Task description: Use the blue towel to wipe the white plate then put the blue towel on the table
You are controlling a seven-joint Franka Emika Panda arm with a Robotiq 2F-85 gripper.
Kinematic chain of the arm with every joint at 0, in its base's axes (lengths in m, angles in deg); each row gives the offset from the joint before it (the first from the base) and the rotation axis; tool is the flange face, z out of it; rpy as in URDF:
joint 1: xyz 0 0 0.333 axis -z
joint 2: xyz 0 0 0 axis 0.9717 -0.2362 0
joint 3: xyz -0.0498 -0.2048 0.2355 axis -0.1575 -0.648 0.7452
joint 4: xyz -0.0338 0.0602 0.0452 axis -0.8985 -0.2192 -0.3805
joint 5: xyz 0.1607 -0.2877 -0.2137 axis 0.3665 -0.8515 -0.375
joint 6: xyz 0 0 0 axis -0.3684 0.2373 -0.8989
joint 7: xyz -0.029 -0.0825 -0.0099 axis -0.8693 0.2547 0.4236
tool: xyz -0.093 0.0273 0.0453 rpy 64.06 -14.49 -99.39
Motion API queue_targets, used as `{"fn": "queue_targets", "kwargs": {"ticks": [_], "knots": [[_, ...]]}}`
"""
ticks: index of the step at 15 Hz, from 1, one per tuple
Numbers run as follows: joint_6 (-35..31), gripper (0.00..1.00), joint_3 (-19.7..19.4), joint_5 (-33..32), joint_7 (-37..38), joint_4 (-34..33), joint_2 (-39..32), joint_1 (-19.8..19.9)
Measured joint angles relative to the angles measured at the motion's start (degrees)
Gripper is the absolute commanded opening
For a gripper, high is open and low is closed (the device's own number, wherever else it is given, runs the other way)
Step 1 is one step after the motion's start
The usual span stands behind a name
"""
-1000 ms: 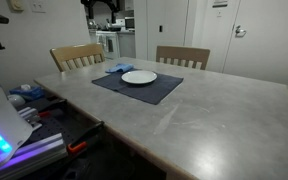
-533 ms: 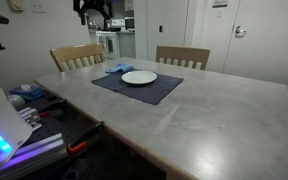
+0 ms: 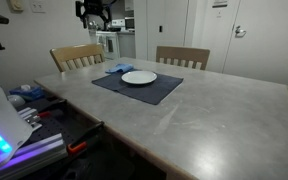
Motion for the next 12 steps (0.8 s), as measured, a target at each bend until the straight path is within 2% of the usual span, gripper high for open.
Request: {"fn": "queue_targets", "kwargs": {"ticks": [4, 9, 12], "knots": [[-0.3, 1.0, 1.2, 0.4, -0.9, -4.1, -5.2, -0.3], [-0.3, 1.0, 1.8, 0.4, -0.7, -4.4, -5.5, 0.2], [-2.0, 1.0, 2.9, 0.4, 2.1, -4.8, -5.9, 0.9]]}}
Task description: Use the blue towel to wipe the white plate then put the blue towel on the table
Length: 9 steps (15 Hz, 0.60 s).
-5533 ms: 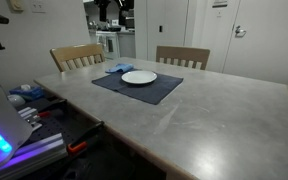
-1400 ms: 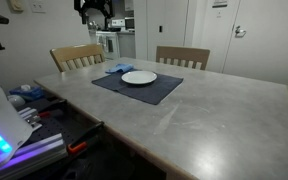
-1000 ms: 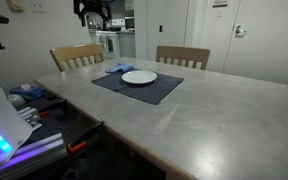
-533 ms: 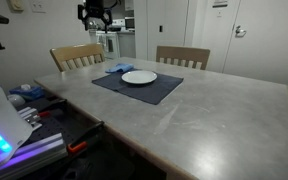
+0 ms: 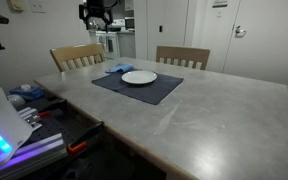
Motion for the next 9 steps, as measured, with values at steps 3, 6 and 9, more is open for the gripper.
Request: {"fn": "queue_targets", "kwargs": {"ticks": [3, 6, 9], "knots": [[-2.0, 1.0, 1.8, -0.6, 3.3, -2.8, -2.3, 0.1], [-3.0, 1.0, 4.0, -2.3, 6.9, -8.1, -7.3, 0.1], [-3.5, 1.0, 5.8, -5.6, 12.2, -14.1, -13.3, 0.1]]}}
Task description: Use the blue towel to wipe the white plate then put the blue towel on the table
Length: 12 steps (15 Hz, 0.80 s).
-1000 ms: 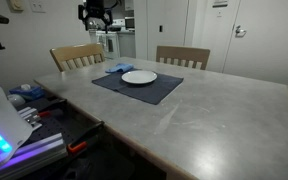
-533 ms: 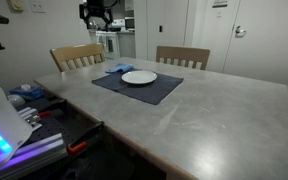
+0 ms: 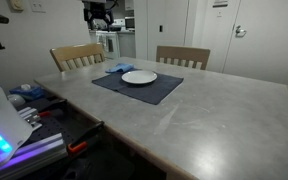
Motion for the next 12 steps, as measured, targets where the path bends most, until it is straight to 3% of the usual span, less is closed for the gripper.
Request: {"fn": "queue_targets", "kwargs": {"ticks": [8, 12], "knots": [[-3.9, 1.0, 0.1, -14.4, 22.9, -12.5, -14.6, -0.8], [-3.8, 1.0, -0.4, -15.4, 27.5, -15.6, -20.5, -1.3]]}}
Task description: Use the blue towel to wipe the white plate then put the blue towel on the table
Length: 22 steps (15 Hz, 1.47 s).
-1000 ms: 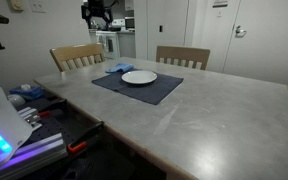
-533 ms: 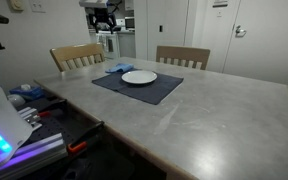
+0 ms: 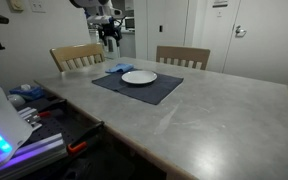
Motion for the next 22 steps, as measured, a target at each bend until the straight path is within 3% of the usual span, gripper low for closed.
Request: {"fn": "queue_targets", "kwargs": {"ticks": [9, 16, 22], "knots": [[2.5, 1.0, 0.5, 7.8, -0.9, -5.7, -10.5, 0.6], [3.4, 1.0, -1.4, 4.9, -0.9, -10.4, -14.6, -0.1], [6.0, 1.0, -0.6, 3.4, -5.9, -13.6, -17.0, -0.3]]}}
